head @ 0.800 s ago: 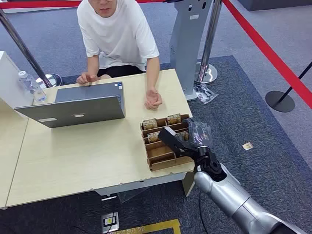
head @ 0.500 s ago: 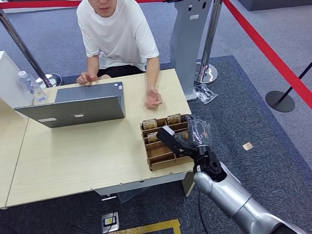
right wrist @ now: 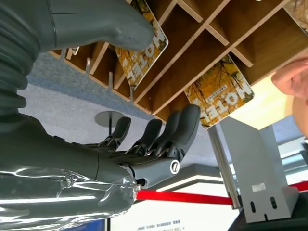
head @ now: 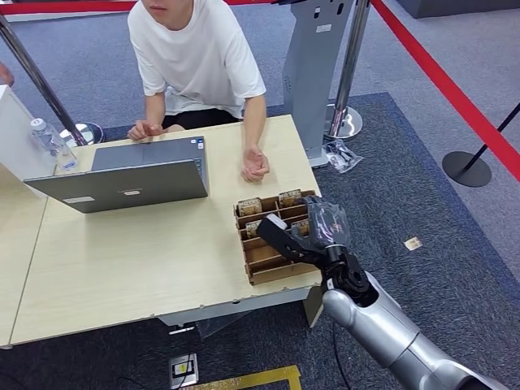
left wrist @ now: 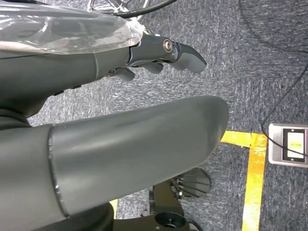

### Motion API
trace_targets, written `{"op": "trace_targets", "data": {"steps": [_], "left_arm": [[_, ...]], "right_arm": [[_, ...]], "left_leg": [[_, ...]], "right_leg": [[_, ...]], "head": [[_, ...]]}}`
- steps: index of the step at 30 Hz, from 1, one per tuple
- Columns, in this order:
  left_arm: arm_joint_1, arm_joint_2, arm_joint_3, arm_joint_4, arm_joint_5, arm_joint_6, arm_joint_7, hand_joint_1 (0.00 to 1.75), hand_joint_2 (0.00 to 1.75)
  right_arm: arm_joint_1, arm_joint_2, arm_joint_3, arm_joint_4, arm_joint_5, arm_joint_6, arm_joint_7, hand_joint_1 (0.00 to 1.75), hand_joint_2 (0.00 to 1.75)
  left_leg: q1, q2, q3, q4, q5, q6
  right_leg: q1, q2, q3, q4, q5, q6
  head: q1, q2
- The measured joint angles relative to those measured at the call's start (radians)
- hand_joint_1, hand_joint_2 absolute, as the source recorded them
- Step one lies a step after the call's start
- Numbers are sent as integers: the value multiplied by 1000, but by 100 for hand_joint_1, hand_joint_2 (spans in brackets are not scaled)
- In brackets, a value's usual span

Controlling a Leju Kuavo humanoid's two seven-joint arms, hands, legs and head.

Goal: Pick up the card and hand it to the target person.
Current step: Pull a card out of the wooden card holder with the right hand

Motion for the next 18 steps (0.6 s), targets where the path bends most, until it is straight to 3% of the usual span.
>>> {"op": "trace_targets", "data": {"steps": [6,8,9,12,13,16,18], "left_arm": [[0,4,-20,0,16,1,0,0,0],[0,6,-26,-1,18,1,1,0,0],[0,7,-30,-1,20,1,1,0,0],[-1,9,-40,-1,27,2,1,0,0],[-1,10,-43,-1,30,2,1,0,0],[-1,11,-53,-2,41,2,1,0,0],[-1,12,-61,-2,48,2,1,0,0]], "right_arm": [[5,0,-1,17,-12,-9,0,63,175],[5,0,-2,23,-13,-13,3,69,175],[4,0,-2,26,-13,-15,5,75,175],[4,0,-2,35,-13,-21,10,121,175],[4,0,-3,37,-13,-22,12,129,175],[4,-1,-4,44,-13,-25,15,109,175],[4,-1,-4,47,-13,-28,16,105,175]], "left_leg": [[0,0,0,0,0,0],[0,0,0,0,0,0],[0,0,0,0,0,0],[0,0,0,0,0,0],[0,0,0,0,0,0],[0,0,0,0,0,0],[0,0,0,0,0,0]], "right_leg": [[0,0,0,0,0,0],[0,0,0,0,0,0],[0,0,0,0,0,0],[0,0,0,0,0,0],[0,0,0,0,0,0],[0,0,0,0,0,0],[0,0,0,0,0,0]], "head": [[0,0],[0,0],[0,0],[0,0],[0,0],[0,0],[0,0]]}}
